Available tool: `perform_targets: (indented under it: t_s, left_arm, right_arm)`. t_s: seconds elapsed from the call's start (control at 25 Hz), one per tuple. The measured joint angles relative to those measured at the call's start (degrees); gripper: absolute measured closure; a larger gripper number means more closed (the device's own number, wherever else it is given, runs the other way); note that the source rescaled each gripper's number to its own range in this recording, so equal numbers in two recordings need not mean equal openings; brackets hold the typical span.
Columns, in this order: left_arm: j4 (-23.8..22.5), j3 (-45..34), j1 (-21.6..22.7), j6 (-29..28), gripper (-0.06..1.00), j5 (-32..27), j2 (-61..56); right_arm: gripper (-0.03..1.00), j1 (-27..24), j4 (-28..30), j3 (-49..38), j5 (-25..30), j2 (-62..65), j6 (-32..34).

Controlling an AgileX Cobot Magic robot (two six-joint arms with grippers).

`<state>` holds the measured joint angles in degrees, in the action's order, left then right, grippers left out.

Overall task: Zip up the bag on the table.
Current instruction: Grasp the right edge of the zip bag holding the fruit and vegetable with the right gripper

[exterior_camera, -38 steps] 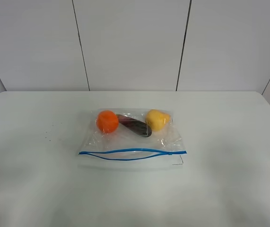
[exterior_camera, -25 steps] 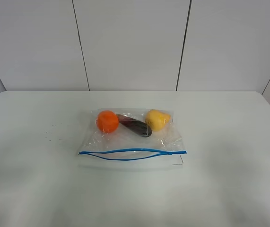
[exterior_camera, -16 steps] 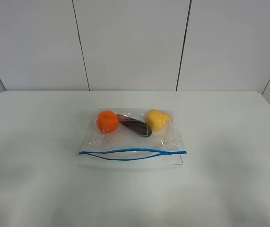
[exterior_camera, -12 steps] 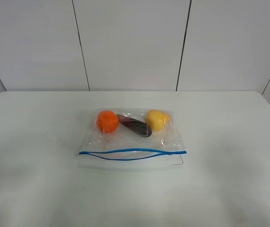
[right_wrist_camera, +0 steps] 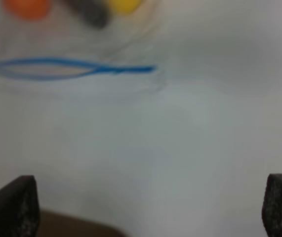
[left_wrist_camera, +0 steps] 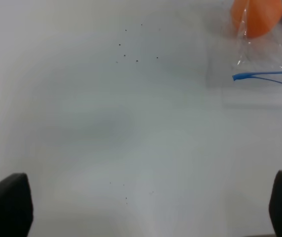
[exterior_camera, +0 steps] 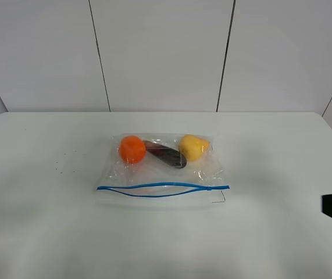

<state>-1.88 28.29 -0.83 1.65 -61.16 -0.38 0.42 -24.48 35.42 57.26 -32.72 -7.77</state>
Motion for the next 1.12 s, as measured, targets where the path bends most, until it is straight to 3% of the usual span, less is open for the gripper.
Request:
perform_targets:
  t_s: [0.2,0.48,0.68,0.84,0.96,1.12]
  left_arm:
    - [0.0,0.0,0.0,0.0,-0.06,0.0,0.0]
    - [0.0,0.0,0.0,0.0,-0.06,0.0,0.0]
    - [0.0,0.0,0.0,0.0,-0.06,0.0,0.0]
    - [0.0,0.0,0.0,0.0,-0.06,0.0,0.0]
    - [0.0,0.0,0.0,0.0,-0.06,0.0,0.0]
    - [0.0,0.0,0.0,0.0,-0.06,0.0,0.0]
  right_arm:
    - [-0.03,0.0,-15.0,0.1,-1.7,-17.5,-15.3]
    - [-0.03,-0.2,-30.5,0.1,-3.4,-37.4,-36.7]
    - [-0.03,-4.9,-38.2,0.7,0.6,-49.0,-51.8]
    - [-0.03,-11.8,-41.9,4.7,9.9,-57.8,-58.1]
    - [-0.03,-15.1,-43.5,8.1,11.3,-63.6,-59.9]
    - [-0.03,-15.6,-43.3,11.5,11.5,-69.4,-61.3]
